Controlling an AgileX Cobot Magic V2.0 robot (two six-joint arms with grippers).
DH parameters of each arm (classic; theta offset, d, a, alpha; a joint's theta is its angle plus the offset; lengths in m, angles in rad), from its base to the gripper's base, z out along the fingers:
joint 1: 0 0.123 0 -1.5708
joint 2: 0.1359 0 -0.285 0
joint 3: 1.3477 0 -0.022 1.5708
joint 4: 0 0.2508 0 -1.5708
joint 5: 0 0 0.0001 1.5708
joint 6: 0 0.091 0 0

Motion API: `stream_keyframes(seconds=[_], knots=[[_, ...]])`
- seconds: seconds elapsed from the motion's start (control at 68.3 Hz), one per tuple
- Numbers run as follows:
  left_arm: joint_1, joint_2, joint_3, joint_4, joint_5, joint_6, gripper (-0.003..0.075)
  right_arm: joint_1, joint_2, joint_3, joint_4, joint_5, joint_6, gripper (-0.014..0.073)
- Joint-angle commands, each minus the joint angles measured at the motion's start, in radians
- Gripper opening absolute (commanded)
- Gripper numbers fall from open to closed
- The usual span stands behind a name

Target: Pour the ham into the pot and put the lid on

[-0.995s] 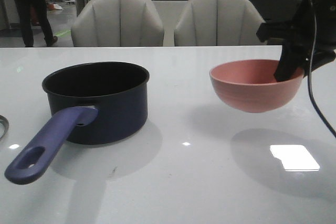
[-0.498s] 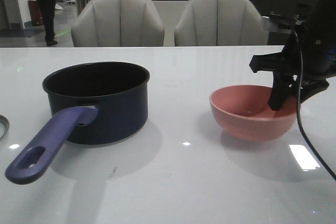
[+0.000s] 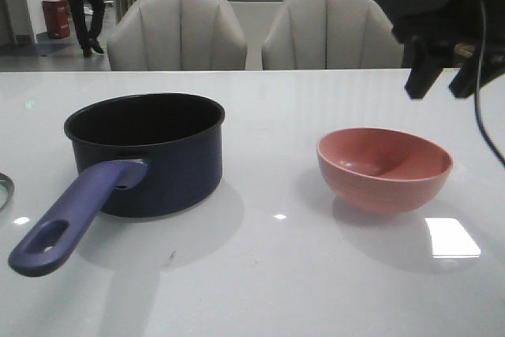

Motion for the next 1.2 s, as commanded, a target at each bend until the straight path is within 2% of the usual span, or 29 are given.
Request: stream_keyframes(seconds=[0.0,0.146,0.395,0.688,0.981,1.186], knots=[[-0.01,0.014,-0.024,-0.011,-0.075,-0.002,0.0476,0.002,-0.177,0.033,-0.015,-0.098,-0.012,0.0463],[-0.01,0.014,-0.024,-0.011,-0.075,-0.002,0.0476,0.025,-0.366,0.158,-0.015,-0.22,-0.012,0.0463],[-0.01,0.014,-0.024,-0.011,-0.075,-0.002,0.0477,0.071,-0.636,0.356,-0.015,-0.328,-0.012,0.0463],[-0.01,0.014,-0.024,-0.011,-0.075,-0.002,0.0476,0.072,-0.983,0.621,-0.015,-0.474,-0.012,0.0463],[-0.01,0.014,-0.024,-0.011,-0.075,-0.002,0.0477,0.072,-1.351,0.855,-0.015,-0.491,-0.012,0.0462],[-0.01,0.014,-0.024,-0.011,-0.075,-0.002,0.0477,0.072,-1.471,0.96,-0.016,-0.507,-0.012,0.0462]])
